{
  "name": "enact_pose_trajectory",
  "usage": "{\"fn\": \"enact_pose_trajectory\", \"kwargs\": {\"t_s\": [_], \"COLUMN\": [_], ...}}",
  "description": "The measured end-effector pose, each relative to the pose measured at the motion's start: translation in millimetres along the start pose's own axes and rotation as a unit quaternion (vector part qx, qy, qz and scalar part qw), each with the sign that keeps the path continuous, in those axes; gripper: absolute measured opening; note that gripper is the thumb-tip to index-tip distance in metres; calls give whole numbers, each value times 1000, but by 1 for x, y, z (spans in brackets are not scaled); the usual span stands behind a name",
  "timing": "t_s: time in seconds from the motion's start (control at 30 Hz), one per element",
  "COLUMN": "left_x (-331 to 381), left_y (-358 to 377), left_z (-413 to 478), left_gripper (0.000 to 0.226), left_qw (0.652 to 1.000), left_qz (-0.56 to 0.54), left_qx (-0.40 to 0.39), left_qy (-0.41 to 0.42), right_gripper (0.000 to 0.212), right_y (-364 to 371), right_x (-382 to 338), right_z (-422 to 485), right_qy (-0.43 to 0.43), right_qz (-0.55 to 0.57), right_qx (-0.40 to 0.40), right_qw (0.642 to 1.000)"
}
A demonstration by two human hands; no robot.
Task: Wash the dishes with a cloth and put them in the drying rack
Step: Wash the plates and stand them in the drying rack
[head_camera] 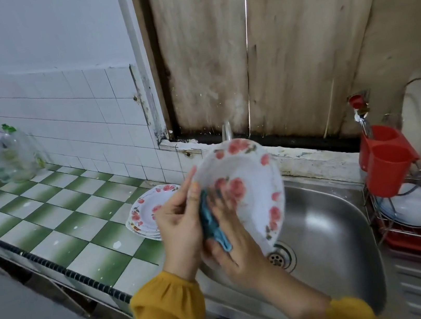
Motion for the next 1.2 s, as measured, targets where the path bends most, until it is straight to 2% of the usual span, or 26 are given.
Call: {"fn": "enact_pose_trajectory", "kwargs": {"t_s": [0.03,0.1,0.2,0.27,0.33,0.37,0.43,0.5,0.57,0.63,0.7,0.77,0.83,0.9,1.03,1.17,1.2], "left_x": [5,12,12,13,17,18,20,21,26,30,29,29,27,26,27,30,29], "left_y": [-8,-18,-8,4,18,26,37,33,22,11,4,5,13,19,16,17,19], "left_z": [3,5,-4,-10,-14,-15,-16,-14,-10,-6,-4,-5,-8,-11,-14,-14,-13], "left_gripper": [24,25,28,30,30,28,22,22,28,28,27,26,28,31,30,26,27], "left_qw": [1000,999,1000,999,995,991,984,987,990,993,996,997,995,993,994,992,992], "left_qz": [0,2,11,26,55,78,114,106,98,79,52,49,62,79,69,74,75], "left_qx": [15,29,6,-22,-62,-84,-109,-92,-58,-32,-16,-25,-52,-68,-53,-70,-72], "left_qy": [8,17,16,32,57,69,85,77,86,83,67,58,53,58,71,74,70], "right_gripper": [61,60,63,64,65,65,66,69,71,61,61,64,65,65,64,65,65], "right_y": [1,-14,-55,-80,-90,-87,-65,-29,0,4,-12,-37,-67,-87,-95,-110,-105], "right_x": [14,53,94,89,69,58,27,0,5,41,78,98,98,85,53,55,42], "right_z": [-8,-14,3,22,34,36,30,14,-11,-29,-33,-19,4,28,55,56,58], "right_qy": [-9,11,99,120,135,140,113,34,-5,36,112,186,221,210,81,180,176], "right_qz": [-54,-177,-265,-220,-106,-46,31,44,-12,-101,-124,-61,-15,10,-49,49,59], "right_qx": [-39,-55,18,127,233,261,261,162,48,26,74,151,256,315,319,412,402], "right_qw": [998,983,959,960,957,954,958,985,999,994,983,969,941,925,943,892,897]}}
Point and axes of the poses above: each hand's wrist, its own z-axis towards the middle knuckle, its own y-axis out of the palm, x = y × z, the point moved 7 cm from there along z, towards the middle knuckle, and after that the axes turned 3 degrees about -x, right-handed, at the moved point
